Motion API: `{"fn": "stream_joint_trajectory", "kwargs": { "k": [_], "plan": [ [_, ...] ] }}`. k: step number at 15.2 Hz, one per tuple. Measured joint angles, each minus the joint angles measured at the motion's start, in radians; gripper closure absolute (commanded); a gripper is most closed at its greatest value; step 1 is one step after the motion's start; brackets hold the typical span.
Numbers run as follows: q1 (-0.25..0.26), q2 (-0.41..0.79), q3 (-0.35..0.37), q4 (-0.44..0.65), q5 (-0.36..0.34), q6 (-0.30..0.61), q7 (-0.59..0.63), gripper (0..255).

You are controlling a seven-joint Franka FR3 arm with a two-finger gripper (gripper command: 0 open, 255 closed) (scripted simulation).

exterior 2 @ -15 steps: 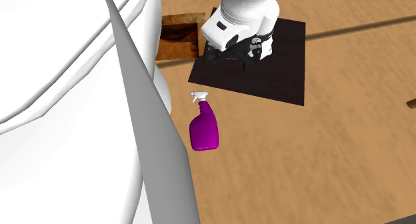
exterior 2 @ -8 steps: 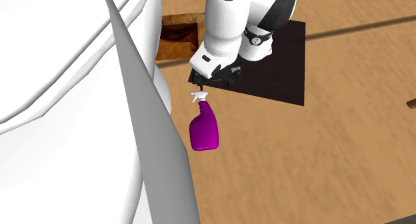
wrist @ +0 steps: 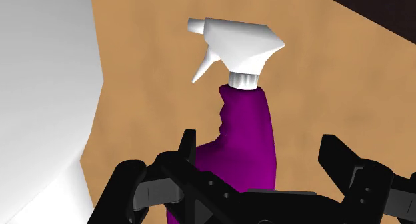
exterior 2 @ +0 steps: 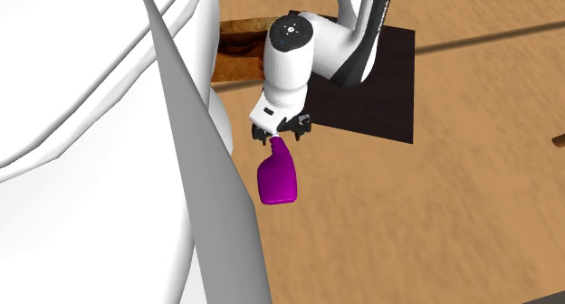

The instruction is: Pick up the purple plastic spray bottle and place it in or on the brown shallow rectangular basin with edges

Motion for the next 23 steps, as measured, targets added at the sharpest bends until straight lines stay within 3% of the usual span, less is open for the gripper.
{"fn": "stream_joint_trajectory", "kwargs": {
  "k": [3, 5, 6, 12, 13, 23],
  "plan": [
    [0.009, 0.075, 0.029, 0.012, 0.164, 0.058, -0.125, 0],
    [-0.023, 0.134, 0.1, 0.031, 0.306, 0.093, -0.226, 0],
    [-0.039, 0.148, 0.125, 0.034, 0.342, 0.103, -0.251, 0],
    [-0.069, 0.166, 0.162, 0.039, 0.389, 0.115, -0.288, 0],
    [-0.07, 0.167, 0.163, 0.039, 0.389, 0.116, -0.288, 255],
    [-0.07, 0.167, 0.163, 0.039, 0.39, 0.116, -0.289, 255]
  ]
}}
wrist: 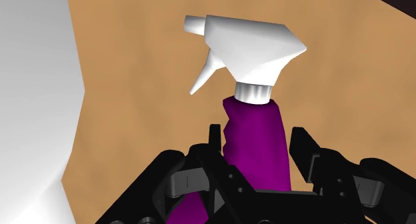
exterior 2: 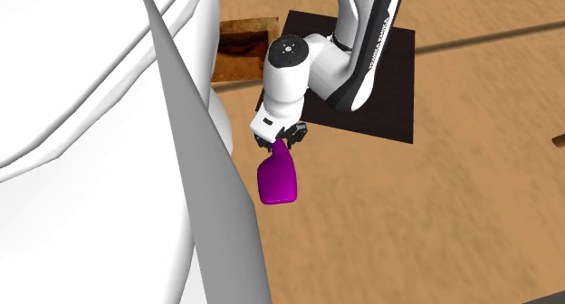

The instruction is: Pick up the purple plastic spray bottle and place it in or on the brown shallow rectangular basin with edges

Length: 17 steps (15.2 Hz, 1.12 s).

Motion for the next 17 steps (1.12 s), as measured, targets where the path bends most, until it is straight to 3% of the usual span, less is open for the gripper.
{"fn": "stream_joint_trajectory", "kwargs": {
  "k": [2, 6, 10, 17],
  "plan": [
    [0.039, -0.028, -0.057, -0.008, -0.06, -0.019, 0.043, 255],
    [0.11, -0.111, -0.177, -0.023, -0.271, -0.078, 0.2, 255],
    [0.094, -0.207, -0.203, -0.028, -0.46, -0.159, 0.337, 255],
    [0.038, -0.35, -0.175, -0.022, -0.585, -0.301, 0.42, 255]
  ]
}}
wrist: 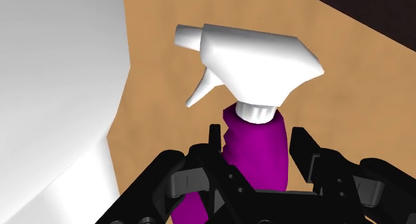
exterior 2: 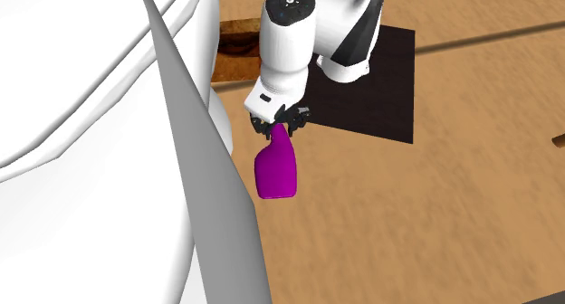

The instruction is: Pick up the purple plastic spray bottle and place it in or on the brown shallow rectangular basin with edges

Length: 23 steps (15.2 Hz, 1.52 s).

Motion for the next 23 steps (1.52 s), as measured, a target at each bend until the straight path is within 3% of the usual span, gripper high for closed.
{"fn": "stream_joint_trajectory", "kwargs": {
  "k": [16, 23],
  "plan": [
    [-0.044, -0.25, 0.065, 0.063, -0.044, -0.31, 0.038, 255],
    [-0.186, -0.428, -0.007, -0.035, -0.151, -0.389, -0.088, 255]
  ]
}}
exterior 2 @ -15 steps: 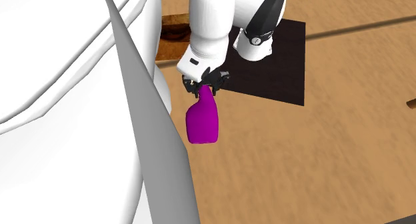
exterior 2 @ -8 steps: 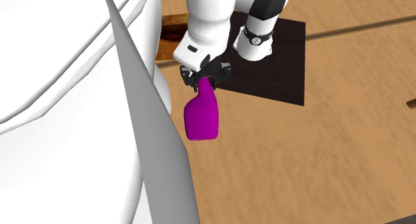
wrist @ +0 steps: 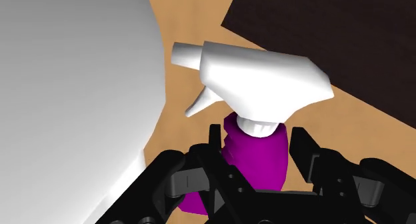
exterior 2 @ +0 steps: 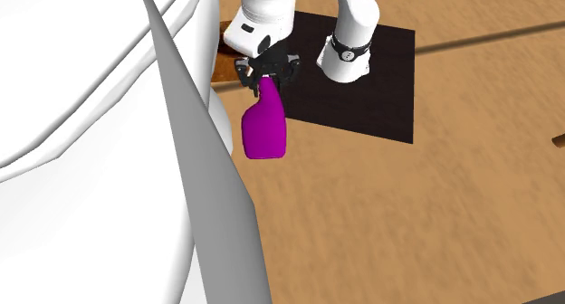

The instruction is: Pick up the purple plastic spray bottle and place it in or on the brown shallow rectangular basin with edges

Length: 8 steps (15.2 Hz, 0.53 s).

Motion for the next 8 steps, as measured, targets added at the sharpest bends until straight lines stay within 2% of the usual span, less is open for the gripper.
{"fn": "stream_joint_trajectory", "kwargs": {
  "k": [2, 4, 5, 7, 8],
  "plan": [
    [-0.046, -0.057, -0.018, -0.029, -0.03, -0.033, -0.04, 255],
    [-0.09, -0.082, -0.054, -0.043, -0.109, -0.039, -0.19, 255],
    [-0.124, -0.1, -0.071, -0.053, -0.122, -0.047, -0.275, 255],
    [-0.2, -0.133, -0.083, -0.059, -0.102, -0.08, -0.444, 255],
    [-0.25, -0.147, -0.082, -0.065, -0.093, -0.087, -0.484, 255]
  ]
}}
